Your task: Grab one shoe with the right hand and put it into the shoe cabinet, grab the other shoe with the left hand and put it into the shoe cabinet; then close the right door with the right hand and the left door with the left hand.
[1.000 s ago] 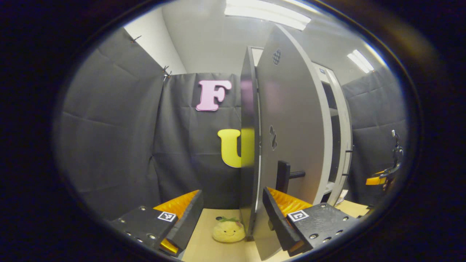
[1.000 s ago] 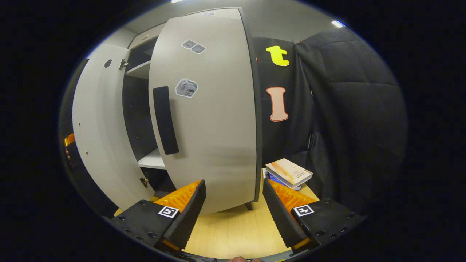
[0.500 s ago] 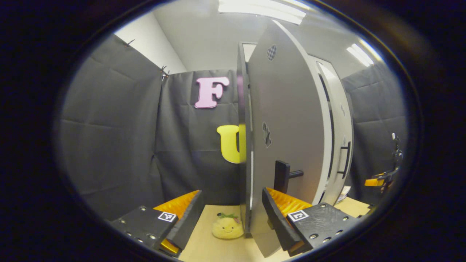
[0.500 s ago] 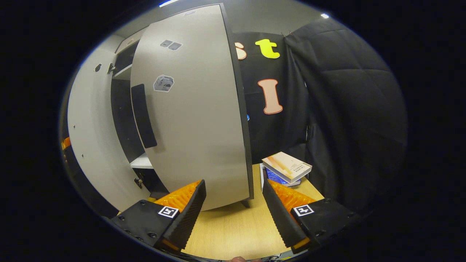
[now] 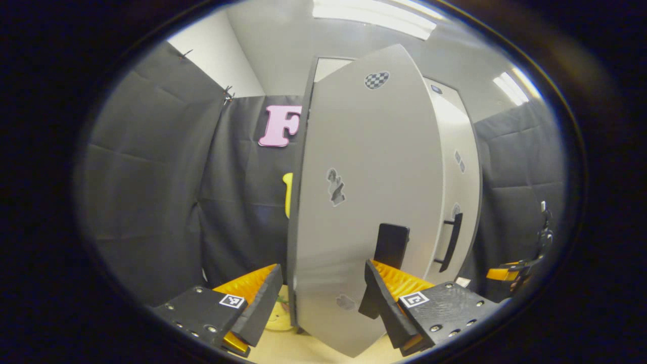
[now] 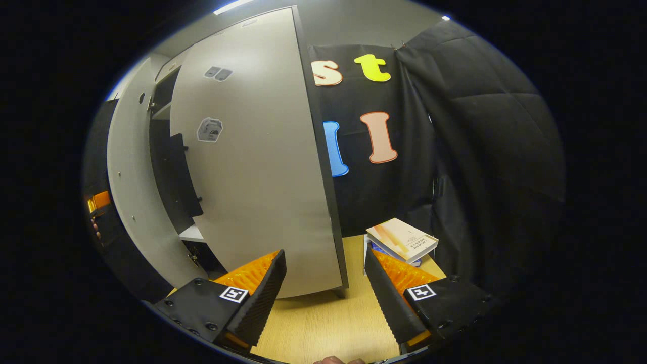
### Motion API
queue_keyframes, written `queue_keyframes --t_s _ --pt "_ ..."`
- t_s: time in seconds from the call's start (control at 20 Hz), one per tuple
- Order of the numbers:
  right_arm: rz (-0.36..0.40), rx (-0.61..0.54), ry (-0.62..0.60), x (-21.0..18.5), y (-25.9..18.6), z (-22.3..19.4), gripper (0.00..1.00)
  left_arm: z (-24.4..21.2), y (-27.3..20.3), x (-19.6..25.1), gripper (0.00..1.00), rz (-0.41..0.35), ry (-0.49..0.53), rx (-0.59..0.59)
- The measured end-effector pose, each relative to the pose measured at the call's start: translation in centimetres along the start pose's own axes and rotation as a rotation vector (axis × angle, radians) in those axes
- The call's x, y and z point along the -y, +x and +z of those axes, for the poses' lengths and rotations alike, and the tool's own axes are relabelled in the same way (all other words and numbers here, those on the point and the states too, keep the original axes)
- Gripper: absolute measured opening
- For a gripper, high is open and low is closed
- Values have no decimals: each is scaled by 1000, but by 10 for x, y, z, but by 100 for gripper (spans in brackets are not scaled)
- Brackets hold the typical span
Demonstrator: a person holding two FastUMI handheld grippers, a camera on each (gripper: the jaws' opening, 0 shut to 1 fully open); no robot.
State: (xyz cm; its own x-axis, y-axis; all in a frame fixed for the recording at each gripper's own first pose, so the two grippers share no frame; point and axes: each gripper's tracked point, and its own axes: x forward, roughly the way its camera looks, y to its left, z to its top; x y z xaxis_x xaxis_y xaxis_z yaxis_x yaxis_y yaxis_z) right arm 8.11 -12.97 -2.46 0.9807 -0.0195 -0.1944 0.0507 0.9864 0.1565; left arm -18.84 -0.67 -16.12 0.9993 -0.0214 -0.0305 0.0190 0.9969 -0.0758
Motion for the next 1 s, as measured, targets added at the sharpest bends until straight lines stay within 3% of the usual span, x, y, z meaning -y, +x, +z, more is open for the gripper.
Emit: queue_keyframes --t_s 0.25,0.6,0.75,1.0 --pt "-60 19 5 16 -14 5 98 -23 25 46 94 -63 -43 -25" --pt "-129 64 48 1 -46 6 98 -19 18 29 93 -131 -90 -17" --pt "-151 72 63 -16 -53 4 98 -15 3 5 93 -117 -61 6" --pt "-134 110 45 -48 -58 9 98 -10 -25 -30 93 -31 7 67"
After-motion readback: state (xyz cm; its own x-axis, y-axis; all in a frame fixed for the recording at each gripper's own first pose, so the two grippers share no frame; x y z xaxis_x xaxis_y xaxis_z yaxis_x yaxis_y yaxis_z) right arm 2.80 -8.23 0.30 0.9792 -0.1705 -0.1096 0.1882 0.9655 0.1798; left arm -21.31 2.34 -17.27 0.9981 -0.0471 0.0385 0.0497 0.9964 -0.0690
